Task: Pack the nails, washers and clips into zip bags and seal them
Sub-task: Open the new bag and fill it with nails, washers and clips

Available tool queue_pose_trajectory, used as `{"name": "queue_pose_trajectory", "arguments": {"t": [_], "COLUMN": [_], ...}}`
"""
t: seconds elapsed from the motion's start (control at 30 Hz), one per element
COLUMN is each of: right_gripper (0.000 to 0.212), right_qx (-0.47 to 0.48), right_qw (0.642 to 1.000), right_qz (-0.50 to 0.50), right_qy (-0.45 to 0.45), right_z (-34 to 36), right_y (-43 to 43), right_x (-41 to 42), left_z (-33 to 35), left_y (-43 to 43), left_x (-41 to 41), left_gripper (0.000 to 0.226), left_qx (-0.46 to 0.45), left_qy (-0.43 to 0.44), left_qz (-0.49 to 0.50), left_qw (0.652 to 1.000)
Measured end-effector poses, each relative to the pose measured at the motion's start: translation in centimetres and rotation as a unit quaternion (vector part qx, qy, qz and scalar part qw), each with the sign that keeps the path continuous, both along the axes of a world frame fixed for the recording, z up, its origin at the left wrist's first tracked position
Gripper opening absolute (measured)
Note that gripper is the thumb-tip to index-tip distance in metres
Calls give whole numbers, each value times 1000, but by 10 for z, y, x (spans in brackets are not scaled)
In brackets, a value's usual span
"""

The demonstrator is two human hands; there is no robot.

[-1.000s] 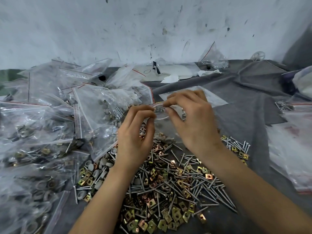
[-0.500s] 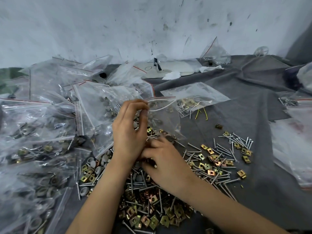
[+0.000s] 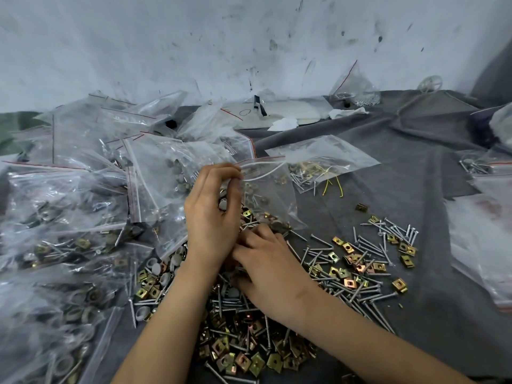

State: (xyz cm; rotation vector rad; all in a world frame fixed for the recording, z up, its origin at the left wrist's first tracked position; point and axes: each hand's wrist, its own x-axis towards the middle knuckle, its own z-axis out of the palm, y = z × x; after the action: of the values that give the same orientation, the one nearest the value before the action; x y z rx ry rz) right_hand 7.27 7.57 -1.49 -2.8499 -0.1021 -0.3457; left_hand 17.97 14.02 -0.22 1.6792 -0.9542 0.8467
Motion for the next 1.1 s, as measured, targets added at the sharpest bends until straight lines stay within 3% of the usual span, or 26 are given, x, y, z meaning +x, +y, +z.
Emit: {"name": "queue_pose_trajectory", "arguments": {"t": [0.17,0.3,0.47,0.67,0.83,0.97,1.03,1.1], "right_gripper": [17,10,13,12,10,5,3,13], "right_qx": [102,243,203,124,92,219,191,125], "right_qw": [994,957,924,959,921,956,976,991], "right_qz": [27,26,-32,-99,-71,-2,2,15], "right_qy": [-30,-159,-321,-235,-372,-193,-103,-34], "right_z": [1,25,67,67,47,26,18,10], "right_y": [-4,-15,-41,-58,-36,-25,-28,-29], "right_x": [-5,-11,0,10,-1,-5,0,6], "left_z": [0,3,5,3,3,2,2,2], "left_y": [-1,1,-1,-3,-3,-1,-1,-1], "left_x": [-2,-3,-9,-10,-8,-6,-4,-4], "left_gripper": [9,12,11,12,12,11,10,10], "left_qx": [-3,-11,8,10,2,0,-7,-7], "left_qy": [6,10,-17,-15,-14,-9,-4,-3], "left_qz": [-11,-28,-30,-49,-34,-30,-22,-17], "left_qw": [1000,999,999,999,999,1000,1000,1000]}}
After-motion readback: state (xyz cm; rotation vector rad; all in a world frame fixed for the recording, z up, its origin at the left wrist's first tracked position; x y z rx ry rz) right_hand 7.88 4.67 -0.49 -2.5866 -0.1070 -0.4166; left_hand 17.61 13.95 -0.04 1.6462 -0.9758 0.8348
